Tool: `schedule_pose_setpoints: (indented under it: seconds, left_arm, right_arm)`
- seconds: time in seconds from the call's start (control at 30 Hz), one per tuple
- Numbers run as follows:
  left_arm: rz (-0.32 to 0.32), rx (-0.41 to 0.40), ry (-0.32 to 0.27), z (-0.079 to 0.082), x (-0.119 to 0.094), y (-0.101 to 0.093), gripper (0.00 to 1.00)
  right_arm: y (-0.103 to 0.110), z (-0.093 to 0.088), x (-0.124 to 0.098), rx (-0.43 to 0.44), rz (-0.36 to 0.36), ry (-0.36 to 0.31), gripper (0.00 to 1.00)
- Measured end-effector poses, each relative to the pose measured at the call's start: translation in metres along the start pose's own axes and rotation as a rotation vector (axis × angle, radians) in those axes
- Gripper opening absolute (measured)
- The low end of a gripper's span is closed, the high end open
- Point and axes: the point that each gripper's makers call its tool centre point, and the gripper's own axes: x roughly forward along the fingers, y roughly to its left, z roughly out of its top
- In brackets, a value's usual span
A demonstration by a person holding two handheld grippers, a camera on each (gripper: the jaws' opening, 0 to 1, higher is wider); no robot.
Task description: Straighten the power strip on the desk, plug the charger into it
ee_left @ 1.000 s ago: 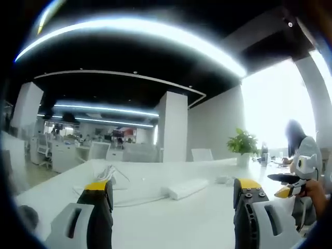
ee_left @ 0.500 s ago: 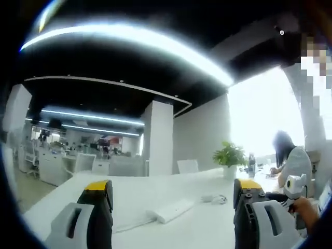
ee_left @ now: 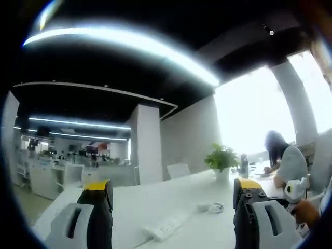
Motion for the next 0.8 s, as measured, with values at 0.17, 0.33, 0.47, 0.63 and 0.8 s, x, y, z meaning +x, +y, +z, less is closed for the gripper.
schedule_pose_setpoints:
  seconds: [0.17,0.33,0.47,0.63,0.8]
  left_arm:
    - [-0.021,0.034,0.026,0.001,0.02,0.004,0.99]
    - [-0.063,0.077,0.052,-0.003,0.033,0.002,0.99]
    - [-0.081,0.129,0.072,-0.007,0.045,0.003,0.99]
    - [-0.102,0.224,0.133,-0.017,0.065,0.005,0.99]
    - [-0.122,0.297,0.203,-0.028,0.085,0.007,0.99]
  right_arm:
    - [0.0,0.001,0.0,0.001,-0.004,-0.002,1.0]
    - [0.001,0.001,0.0,0.002,-0.004,-0.001,1.0]
    - [0.003,0.001,0.001,-0.006,0.001,0.005,1.0]
    - [0.003,0.0,0.002,-0.021,-0.001,0.016,1.0]
    - [0.002,0.0,0.001,-0.024,-0.002,0.018,1.0]
